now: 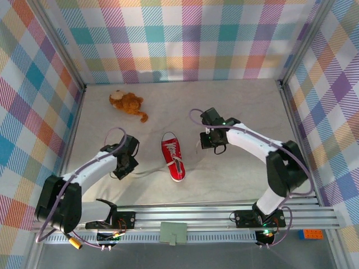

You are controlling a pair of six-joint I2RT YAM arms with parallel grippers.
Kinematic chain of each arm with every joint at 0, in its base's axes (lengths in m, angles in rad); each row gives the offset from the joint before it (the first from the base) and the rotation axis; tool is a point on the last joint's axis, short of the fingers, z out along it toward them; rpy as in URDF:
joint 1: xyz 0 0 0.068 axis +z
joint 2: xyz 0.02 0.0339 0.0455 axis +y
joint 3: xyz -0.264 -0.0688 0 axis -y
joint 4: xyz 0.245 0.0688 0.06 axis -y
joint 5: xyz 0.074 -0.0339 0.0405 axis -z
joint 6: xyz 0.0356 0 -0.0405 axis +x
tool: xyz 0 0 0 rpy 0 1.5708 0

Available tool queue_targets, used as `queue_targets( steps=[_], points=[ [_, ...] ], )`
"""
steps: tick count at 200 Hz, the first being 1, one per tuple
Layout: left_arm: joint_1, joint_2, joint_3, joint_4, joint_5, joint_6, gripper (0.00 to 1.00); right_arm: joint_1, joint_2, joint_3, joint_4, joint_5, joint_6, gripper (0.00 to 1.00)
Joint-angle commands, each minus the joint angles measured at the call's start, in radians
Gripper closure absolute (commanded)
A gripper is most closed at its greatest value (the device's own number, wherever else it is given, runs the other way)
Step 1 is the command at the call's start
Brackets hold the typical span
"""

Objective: Tie the shoes

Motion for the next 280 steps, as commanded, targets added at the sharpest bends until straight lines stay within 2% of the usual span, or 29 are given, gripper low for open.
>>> queue_targets(
  steps=[1,22,50,89,119,123,132,143,166,185,212,244,280],
  points=[
    [-0.003,-0.047,0.138,-0.018,0.020,0.213,1.00,0.001,-0.090,-0.034,0.047,0.022,0.036,1.00],
    [-0.050,-0.039,0.260,0.011,0.107,0.362,1.00,0.001,-0.152,-0.059,0.065,0.016,0.040,1.00],
    [-0.163,0.042,0.403,0.123,0.214,0.471,1.00,0.001,-0.213,-0.109,0.095,-0.005,0.044,1.00],
    [-0.288,0.363,0.632,0.184,0.313,0.535,1.00,0.001,-0.305,-0.219,0.145,-0.077,0.081,1.00],
    [-0.302,0.573,0.729,0.224,0.347,0.540,1.00,0.001,-0.368,-0.278,0.156,-0.110,0.089,1.00],
    [-0.302,0.595,0.743,0.219,0.345,0.542,0.95,0.001,-0.373,-0.279,0.153,-0.114,0.087,1.00],
    [-0.302,0.630,0.772,0.203,0.344,0.552,0.77,0.001,-0.380,-0.276,0.141,-0.118,0.077,1.00],
    [-0.302,0.649,0.806,0.175,0.342,0.570,0.61,0.002,-0.381,-0.268,0.125,-0.124,0.063,1.00],
    [-0.293,0.604,0.829,0.142,0.303,0.604,0.42,0.003,-0.352,-0.216,0.092,-0.135,0.022,1.00],
    [-0.255,0.526,0.804,0.123,0.284,0.606,0.34,0.005,-0.283,-0.136,0.071,-0.149,-0.018,1.00],
    [-0.166,0.388,0.694,0.108,0.285,0.588,0.31,0.030,-0.125,0.041,0.033,-0.181,-0.126,1.00],
    [-0.039,0.203,0.501,0.110,0.288,0.549,0.29,0.097,0.136,0.350,-0.047,-0.243,-0.315,1.00],
    [0.123,0.001,0.269,0.111,0.390,0.475,0.29,0.211,0.463,0.739,-0.163,-0.330,-0.487,1.00]
  ],
)
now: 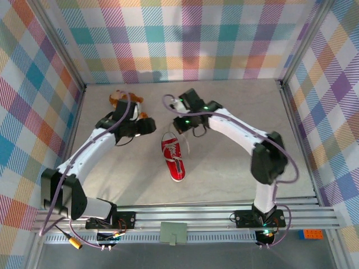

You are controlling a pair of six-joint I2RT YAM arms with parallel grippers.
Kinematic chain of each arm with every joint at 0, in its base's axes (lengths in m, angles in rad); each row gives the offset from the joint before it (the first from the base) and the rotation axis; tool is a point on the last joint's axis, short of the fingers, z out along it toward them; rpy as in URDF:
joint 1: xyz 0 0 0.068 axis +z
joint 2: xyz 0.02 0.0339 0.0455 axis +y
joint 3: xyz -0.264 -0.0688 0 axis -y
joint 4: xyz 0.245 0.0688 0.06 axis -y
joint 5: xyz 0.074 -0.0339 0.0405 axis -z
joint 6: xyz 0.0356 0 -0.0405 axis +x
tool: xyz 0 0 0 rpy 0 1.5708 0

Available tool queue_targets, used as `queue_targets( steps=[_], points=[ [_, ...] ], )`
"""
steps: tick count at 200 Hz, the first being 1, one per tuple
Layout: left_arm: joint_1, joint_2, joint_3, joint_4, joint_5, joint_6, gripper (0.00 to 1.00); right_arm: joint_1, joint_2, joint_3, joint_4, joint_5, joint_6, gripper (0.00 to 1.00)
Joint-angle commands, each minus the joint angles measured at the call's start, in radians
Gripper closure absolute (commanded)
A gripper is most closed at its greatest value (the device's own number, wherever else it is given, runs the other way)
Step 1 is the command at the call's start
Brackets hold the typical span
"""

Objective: Tie the shoes

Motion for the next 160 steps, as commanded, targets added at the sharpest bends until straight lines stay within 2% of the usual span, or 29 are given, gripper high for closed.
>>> queue_targets(
  steps=[1,22,33,44,52,71,89,123,145,160],
  points=[
    [0.077,-0.112,-0.132,-0.041,0.065,-0.063,0.29,0.082,0.167,0.210,-0.133,-0.101,-0.184,1.00],
    [0.147,-0.254,-0.230,-0.133,-0.016,-0.095,0.29,0.156,0.294,0.377,-0.202,-0.132,-0.255,0.99],
    [0.179,-0.334,-0.269,-0.180,-0.064,-0.099,0.27,0.183,0.331,0.410,-0.218,-0.152,-0.272,0.97],
    [0.204,-0.407,-0.299,-0.202,-0.064,-0.074,0.25,0.197,0.351,0.410,-0.221,-0.172,-0.270,0.93],
    [0.215,-0.452,-0.314,-0.210,-0.048,-0.050,0.23,0.199,0.358,0.409,-0.222,-0.181,-0.253,0.86],
    [0.218,-0.507,-0.314,-0.229,-0.023,-0.005,0.22,0.198,0.343,0.408,-0.224,-0.166,-0.215,0.61],
    [0.219,-0.495,-0.302,-0.232,0.033,0.039,0.22,0.193,0.298,0.408,-0.224,-0.119,-0.192,0.51],
    [0.217,-0.377,-0.270,-0.245,0.121,0.105,0.28,0.153,0.175,0.306,-0.201,-0.105,-0.086,0.49],
    [0.188,-0.300,-0.265,-0.254,0.132,0.108,0.34,0.143,0.053,0.112,-0.126,-0.059,-0.052,0.51],
    [0.129,-0.245,-0.253,-0.273,0.079,0.095,0.34,0.142,-0.024,-0.030,-0.075,-0.023,-0.036,0.53]
  ],
)
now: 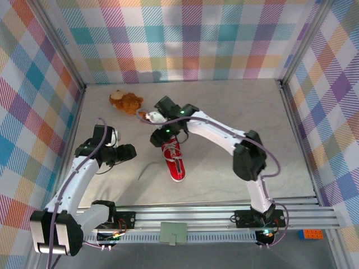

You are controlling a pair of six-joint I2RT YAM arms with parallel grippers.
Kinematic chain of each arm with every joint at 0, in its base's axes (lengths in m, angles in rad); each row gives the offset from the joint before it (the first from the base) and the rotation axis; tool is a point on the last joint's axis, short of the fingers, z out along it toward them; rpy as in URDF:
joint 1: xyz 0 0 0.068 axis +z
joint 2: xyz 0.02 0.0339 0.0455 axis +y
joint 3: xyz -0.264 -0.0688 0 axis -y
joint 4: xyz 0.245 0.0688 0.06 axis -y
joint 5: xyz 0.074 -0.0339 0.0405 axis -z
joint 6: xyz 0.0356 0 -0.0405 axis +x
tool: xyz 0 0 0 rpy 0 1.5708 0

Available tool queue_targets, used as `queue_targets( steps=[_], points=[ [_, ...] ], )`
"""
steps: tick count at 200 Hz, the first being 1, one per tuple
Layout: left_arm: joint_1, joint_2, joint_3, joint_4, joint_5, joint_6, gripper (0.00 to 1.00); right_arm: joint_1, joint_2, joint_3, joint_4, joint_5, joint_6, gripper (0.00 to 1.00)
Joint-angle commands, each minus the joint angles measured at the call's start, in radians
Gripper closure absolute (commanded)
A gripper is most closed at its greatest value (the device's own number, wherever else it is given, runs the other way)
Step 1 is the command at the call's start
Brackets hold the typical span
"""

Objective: Tie the shoes

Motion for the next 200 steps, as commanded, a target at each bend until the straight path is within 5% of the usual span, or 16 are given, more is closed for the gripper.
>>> queue_targets(
  steps=[1,46,105,147,171,200],
  points=[
    [-0.068,0.060,0.041,-0.057,-0.009,0.019,0.34,0.006,-0.123,-0.172,0.069,0.058,0.062,0.53],
    [-0.184,0.247,0.057,-0.078,-0.126,-0.011,0.38,0.006,-0.274,-0.468,0.221,0.074,0.153,0.57],
    [-0.266,0.458,0.042,0.055,-0.122,-0.082,0.51,0.006,-0.402,-0.636,0.412,0.076,0.179,0.62],
    [-0.290,0.534,0.011,0.140,-0.107,-0.153,0.70,0.011,-0.450,-0.719,0.520,0.062,0.274,0.67],
    [-0.292,0.520,0.034,0.102,-0.099,-0.191,1.00,0.028,-0.459,-0.755,0.576,0.053,0.335,0.66],
    [-0.285,0.420,0.143,-0.006,-0.092,-0.312,1.00,0.060,-0.464,-0.777,0.642,0.048,0.412,0.53]
  ],
)
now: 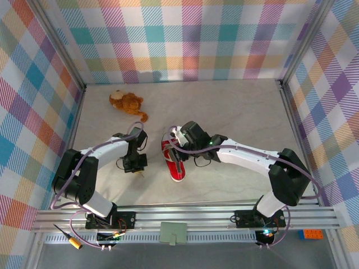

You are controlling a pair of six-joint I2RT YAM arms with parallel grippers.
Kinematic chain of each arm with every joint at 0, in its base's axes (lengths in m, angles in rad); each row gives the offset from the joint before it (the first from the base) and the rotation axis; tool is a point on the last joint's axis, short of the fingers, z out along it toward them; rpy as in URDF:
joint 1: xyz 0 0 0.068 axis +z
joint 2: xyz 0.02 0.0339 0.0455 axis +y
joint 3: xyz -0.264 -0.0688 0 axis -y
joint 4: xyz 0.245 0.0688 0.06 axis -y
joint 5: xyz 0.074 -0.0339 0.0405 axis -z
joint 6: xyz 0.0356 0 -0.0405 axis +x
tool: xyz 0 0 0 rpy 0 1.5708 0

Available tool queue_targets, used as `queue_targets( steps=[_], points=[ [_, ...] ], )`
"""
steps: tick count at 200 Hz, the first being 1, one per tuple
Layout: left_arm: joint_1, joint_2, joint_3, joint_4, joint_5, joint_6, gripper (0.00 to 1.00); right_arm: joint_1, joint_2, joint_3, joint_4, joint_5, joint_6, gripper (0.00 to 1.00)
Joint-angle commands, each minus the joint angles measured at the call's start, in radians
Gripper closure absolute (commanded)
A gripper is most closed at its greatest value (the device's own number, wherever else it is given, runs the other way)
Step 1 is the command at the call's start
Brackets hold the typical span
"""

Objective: Tie the shoes

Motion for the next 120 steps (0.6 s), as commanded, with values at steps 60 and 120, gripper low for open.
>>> queue_targets(
  steps=[60,120],
  points=[
    [0.002,-0.098,0.217,-0.001,0.227,-0.359,1.00,0.043,0.006,-0.032,0.233,-0.065,0.120,0.49],
    [0.002,-0.153,0.200,0.060,0.299,-0.501,1.00,0.044,0.078,0.017,0.244,-0.080,0.096,0.49]
  ],
)
